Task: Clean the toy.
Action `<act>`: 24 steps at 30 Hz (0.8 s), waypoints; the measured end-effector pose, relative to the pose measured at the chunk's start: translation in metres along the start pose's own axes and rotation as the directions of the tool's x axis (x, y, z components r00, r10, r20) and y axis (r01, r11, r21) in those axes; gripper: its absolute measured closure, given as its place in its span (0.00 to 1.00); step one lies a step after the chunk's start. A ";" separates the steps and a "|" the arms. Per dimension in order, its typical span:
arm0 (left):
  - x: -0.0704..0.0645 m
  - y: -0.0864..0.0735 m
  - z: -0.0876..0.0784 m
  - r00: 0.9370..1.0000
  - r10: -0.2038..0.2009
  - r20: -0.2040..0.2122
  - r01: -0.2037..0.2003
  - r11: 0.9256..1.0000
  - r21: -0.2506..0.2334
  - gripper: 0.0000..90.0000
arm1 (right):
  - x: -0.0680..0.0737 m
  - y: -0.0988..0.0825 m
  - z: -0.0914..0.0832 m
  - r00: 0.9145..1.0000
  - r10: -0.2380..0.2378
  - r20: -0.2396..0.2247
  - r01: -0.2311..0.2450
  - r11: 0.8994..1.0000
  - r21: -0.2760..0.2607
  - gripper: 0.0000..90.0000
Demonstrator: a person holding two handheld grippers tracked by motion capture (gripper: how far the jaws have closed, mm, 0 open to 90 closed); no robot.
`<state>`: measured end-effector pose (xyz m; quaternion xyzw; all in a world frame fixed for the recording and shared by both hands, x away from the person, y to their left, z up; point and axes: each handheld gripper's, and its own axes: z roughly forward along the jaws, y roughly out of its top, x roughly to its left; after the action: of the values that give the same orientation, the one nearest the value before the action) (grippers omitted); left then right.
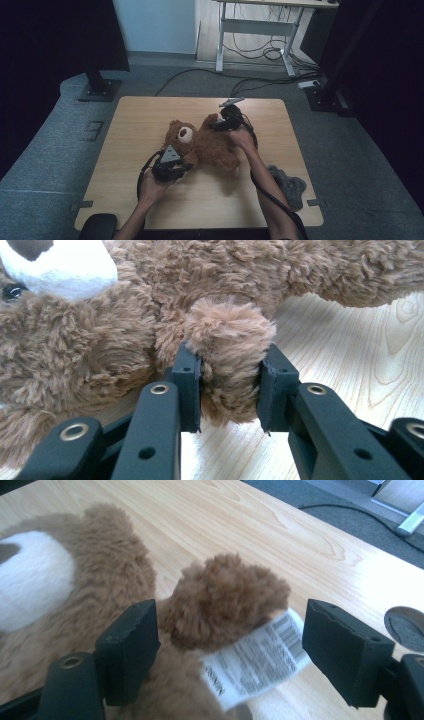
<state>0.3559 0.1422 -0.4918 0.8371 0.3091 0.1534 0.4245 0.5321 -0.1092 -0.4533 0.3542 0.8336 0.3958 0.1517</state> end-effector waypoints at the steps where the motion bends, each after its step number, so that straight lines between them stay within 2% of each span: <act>1: 0.000 0.000 0.000 1.000 0.000 0.000 0.000 1.000 0.000 0.74 | 0.000 0.002 0.002 1.000 -0.001 0.000 0.001 1.000 0.002 0.25; 7: -0.001 0.000 0.000 1.000 0.004 0.000 -0.004 1.000 0.000 0.74 | -0.003 0.007 0.017 1.000 -0.005 -0.002 0.005 1.000 0.020 0.30; 11: 0.000 -0.001 0.000 1.000 0.002 0.004 -0.002 1.000 0.000 0.74 | -0.002 0.010 0.022 1.000 -0.007 -0.024 0.009 0.999 0.044 0.52; 13: 0.000 -0.001 0.000 1.000 0.003 0.004 -0.003 1.000 0.001 0.75 | -0.001 0.011 0.021 1.000 -0.011 -0.017 0.011 0.999 0.052 0.66; 16: 0.000 -0.001 -0.001 1.000 0.007 0.002 -0.007 1.000 -0.004 0.77 | 0.001 0.011 0.018 1.000 -0.024 -0.018 0.025 0.998 0.056 0.79; 18: 0.000 -0.001 -0.002 1.000 0.013 -0.001 -0.013 1.000 -0.010 0.79 | 0.003 0.011 0.015 0.999 -0.045 -0.006 0.045 0.997 0.063 0.83; 20: 0.001 0.001 -0.005 1.000 0.017 -0.010 -0.017 1.000 -0.021 0.81 | 0.006 0.012 0.010 0.998 -0.065 0.012 0.064 0.997 0.049 0.85; 24: 0.007 0.005 -0.014 1.000 0.007 -0.023 -0.008 0.999 -0.053 0.84 | 0.010 0.018 -0.003 0.995 -0.092 0.046 0.090 0.995 0.034 0.87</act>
<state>0.3557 0.1526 -0.4793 0.8248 0.3067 0.1727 0.4426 0.5317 -0.0960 -0.4373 0.3275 0.8512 0.3666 0.1840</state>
